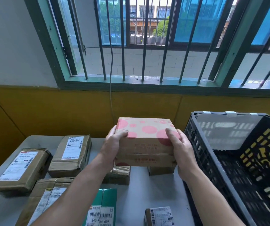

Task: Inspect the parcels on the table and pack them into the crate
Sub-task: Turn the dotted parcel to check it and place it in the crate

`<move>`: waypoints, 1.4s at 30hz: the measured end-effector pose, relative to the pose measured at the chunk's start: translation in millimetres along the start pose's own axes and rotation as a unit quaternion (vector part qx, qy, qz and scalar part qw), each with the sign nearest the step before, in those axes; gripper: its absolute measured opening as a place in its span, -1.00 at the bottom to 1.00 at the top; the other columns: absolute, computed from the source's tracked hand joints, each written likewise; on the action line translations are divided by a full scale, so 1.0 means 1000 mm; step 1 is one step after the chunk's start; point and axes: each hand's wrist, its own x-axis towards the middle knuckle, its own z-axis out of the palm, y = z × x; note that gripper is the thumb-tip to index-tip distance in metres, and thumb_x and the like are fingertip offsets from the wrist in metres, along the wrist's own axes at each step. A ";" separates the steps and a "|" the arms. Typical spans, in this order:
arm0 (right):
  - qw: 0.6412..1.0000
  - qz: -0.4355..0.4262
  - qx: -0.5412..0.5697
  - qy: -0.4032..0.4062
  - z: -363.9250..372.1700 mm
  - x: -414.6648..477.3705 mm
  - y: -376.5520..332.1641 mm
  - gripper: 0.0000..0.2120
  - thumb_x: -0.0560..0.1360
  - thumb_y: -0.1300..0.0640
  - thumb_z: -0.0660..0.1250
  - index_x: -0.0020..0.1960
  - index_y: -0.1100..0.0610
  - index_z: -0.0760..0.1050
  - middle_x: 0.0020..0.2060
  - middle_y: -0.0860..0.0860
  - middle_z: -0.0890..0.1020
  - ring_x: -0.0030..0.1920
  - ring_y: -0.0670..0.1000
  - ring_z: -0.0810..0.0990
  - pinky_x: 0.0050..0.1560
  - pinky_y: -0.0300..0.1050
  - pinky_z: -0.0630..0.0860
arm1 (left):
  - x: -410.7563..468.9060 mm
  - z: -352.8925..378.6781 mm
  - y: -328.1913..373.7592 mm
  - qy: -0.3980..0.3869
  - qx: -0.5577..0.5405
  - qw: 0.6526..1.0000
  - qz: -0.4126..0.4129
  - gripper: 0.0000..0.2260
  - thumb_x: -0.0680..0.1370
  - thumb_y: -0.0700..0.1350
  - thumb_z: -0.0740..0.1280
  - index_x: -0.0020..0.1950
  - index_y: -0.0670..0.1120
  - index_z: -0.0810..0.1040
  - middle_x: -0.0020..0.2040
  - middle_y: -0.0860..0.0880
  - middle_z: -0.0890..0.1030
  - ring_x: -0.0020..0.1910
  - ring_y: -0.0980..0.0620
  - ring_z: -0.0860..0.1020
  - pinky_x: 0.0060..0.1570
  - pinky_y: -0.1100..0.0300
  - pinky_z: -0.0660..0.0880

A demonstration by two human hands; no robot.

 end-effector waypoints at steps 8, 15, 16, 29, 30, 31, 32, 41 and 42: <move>1.000 -0.004 0.015 0.011 -0.002 0.004 0.009 -0.50 0.57 -0.01 0.40 0.47 0.06 0.40 0.21 0.07 0.63 0.15 0.09 0.64 -0.03 -0.01 0.60 | 0.000 -0.007 0.006 -0.067 0.010 0.998 0.013 -0.29 0.49 0.04 0.41 0.58 0.08 0.20 0.21 -0.08 0.62 0.16 -0.10 0.63 0.02 0.00 0.61; 1.000 -0.010 0.002 -0.022 -0.003 0.006 0.008 -0.38 0.52 0.02 0.47 0.51 0.09 0.34 0.28 0.09 0.59 0.23 0.14 0.61 0.18 0.19 0.62 | -0.003 -0.007 0.009 -0.034 -0.016 0.999 0.031 -0.25 0.43 0.05 0.50 0.53 0.09 0.18 0.23 -0.09 0.56 0.12 -0.07 0.63 -0.17 0.15 0.63; 1.000 -0.009 0.002 -0.019 -0.003 0.006 0.008 -0.36 0.51 -0.01 0.48 0.52 0.07 0.34 0.30 0.09 0.58 0.25 0.14 0.60 0.21 0.21 0.61 | -0.004 -0.005 0.008 -0.018 -0.010 0.999 0.043 -0.28 0.48 0.09 0.51 0.52 0.09 0.19 0.24 -0.07 0.55 0.13 -0.04 0.62 -0.17 0.18 0.63; 0.999 -0.026 0.024 0.012 0.001 0.005 0.015 -0.30 0.51 -0.05 0.48 0.54 0.00 0.24 0.26 0.02 0.58 0.22 0.04 0.62 0.17 0.13 0.64 | -0.006 -0.005 0.002 -0.010 -0.005 0.996 0.087 -0.45 0.60 -0.12 0.40 0.50 0.09 0.22 0.21 -0.01 0.57 0.12 0.03 0.60 -0.20 0.30 0.62; 0.999 -0.027 0.027 0.010 0.001 0.005 0.015 -0.29 0.51 -0.04 0.48 0.55 0.01 0.24 0.27 0.03 0.58 0.23 0.05 0.61 0.20 0.15 0.62 | -0.006 -0.004 0.003 -0.004 -0.007 0.996 0.086 -0.46 0.60 -0.13 0.40 0.47 0.09 0.21 0.19 0.00 0.56 0.12 0.03 0.60 -0.21 0.29 0.62; 0.999 -0.026 0.029 0.006 0.001 0.005 0.015 -0.28 0.52 -0.03 0.48 0.57 0.02 0.23 0.29 0.03 0.58 0.26 0.07 0.60 0.23 0.17 0.61 | -0.006 -0.003 0.002 0.006 -0.008 0.996 0.087 -0.48 0.60 -0.11 0.40 0.44 0.11 0.21 0.17 0.02 0.56 0.11 0.05 0.60 -0.21 0.29 0.62; 0.999 -0.024 0.030 0.002 0.002 0.005 0.015 -0.28 0.52 -0.03 0.48 0.57 0.03 0.23 0.30 0.04 0.58 0.27 0.08 0.60 0.25 0.17 0.60 | -0.007 -0.001 0.002 0.020 -0.005 0.996 0.092 -0.49 0.59 -0.07 0.41 0.42 0.13 0.21 0.16 0.06 0.56 0.10 0.08 0.59 -0.20 0.28 0.63; 1.000 -0.024 0.007 0.010 -0.002 0.009 0.013 -0.37 0.49 -0.10 0.49 0.48 0.01 0.38 0.36 0.07 0.51 0.31 0.11 0.56 0.27 0.20 0.57 | -0.006 -0.001 -0.004 0.036 0.008 0.995 0.089 -0.44 0.55 0.08 0.42 0.50 0.13 0.29 0.21 0.08 0.57 0.12 0.11 0.58 -0.24 0.33 0.61; 1.000 -0.025 0.004 0.012 -0.001 0.009 0.014 -0.36 0.48 -0.14 0.48 0.48 0.01 0.39 0.36 0.07 0.50 0.32 0.11 0.55 0.28 0.19 0.57 | -0.006 0.000 -0.003 0.043 0.009 0.995 0.086 -0.49 0.56 0.07 0.41 0.46 0.16 0.29 0.18 0.09 0.56 0.11 0.11 0.57 -0.28 0.35 0.60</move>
